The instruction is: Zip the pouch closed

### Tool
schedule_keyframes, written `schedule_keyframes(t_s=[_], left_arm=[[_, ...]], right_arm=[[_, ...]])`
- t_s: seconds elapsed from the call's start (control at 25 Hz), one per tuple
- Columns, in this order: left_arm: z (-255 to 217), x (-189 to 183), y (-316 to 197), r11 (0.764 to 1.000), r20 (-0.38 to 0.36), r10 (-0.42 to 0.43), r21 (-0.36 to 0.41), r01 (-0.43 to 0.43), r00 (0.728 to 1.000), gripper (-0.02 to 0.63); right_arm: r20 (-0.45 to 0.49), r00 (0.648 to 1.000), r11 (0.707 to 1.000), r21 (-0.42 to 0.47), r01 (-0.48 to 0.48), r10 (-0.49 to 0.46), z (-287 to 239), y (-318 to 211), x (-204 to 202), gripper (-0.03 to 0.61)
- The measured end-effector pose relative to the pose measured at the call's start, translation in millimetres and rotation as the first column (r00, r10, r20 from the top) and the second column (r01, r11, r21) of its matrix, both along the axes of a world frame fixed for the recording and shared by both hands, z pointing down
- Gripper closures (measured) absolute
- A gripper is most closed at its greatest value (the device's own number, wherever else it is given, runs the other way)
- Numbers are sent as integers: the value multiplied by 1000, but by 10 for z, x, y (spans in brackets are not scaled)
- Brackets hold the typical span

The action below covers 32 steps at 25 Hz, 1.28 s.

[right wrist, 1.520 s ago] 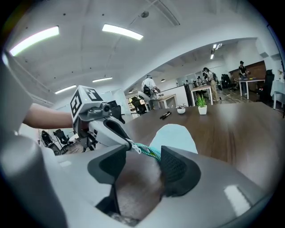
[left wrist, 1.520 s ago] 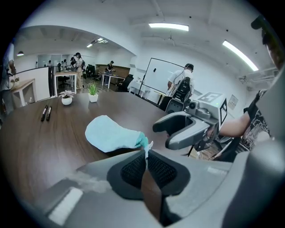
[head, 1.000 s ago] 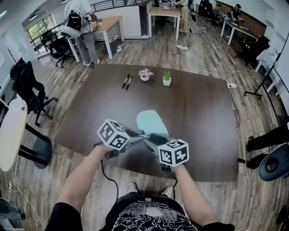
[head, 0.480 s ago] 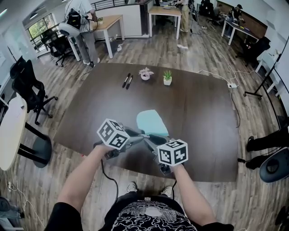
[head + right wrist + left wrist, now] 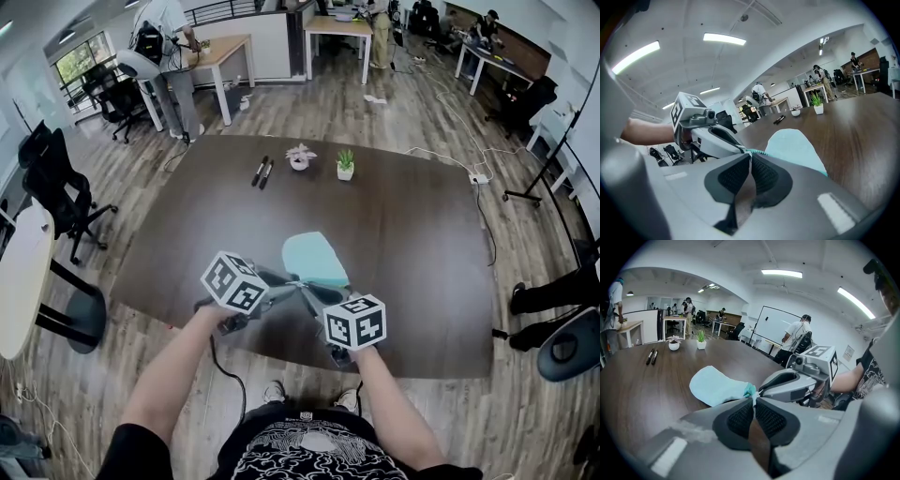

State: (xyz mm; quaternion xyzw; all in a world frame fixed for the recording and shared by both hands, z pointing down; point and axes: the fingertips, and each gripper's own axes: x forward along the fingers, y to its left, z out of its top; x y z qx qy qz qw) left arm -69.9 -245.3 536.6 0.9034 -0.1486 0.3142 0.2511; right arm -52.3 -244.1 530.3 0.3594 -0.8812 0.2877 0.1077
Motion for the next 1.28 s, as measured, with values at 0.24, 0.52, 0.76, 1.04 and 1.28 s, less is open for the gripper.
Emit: schedule_keyframes(t_s=[0.24, 0.52, 0.76, 1.04, 1.28], left_arm=[[-2, -31, 24, 1000, 17, 2, 8, -2, 1000, 592], [23, -101, 48, 1000, 30, -8, -1, 8, 1000, 592], [1, -207, 20, 999, 26, -37, 8, 37, 999, 592], [13, -273, 15, 998, 28, -58, 14, 58, 998, 592], [0, -331, -39, 994, 29, -107, 22, 106, 994, 592]], right_arm=[[-4, 1000, 1000, -4, -12, 12, -9, 31, -22, 566], [-1, 1000, 1000, -20, -5, 5, 20, 47, -68, 566], [4, 1000, 1000, -23, -14, 14, 4, 18, -90, 569], [4, 1000, 1000, -25, -6, 6, 18, 23, -136, 569], [10, 1000, 999, -41, -23, 23, 29, -5, -105, 570]])
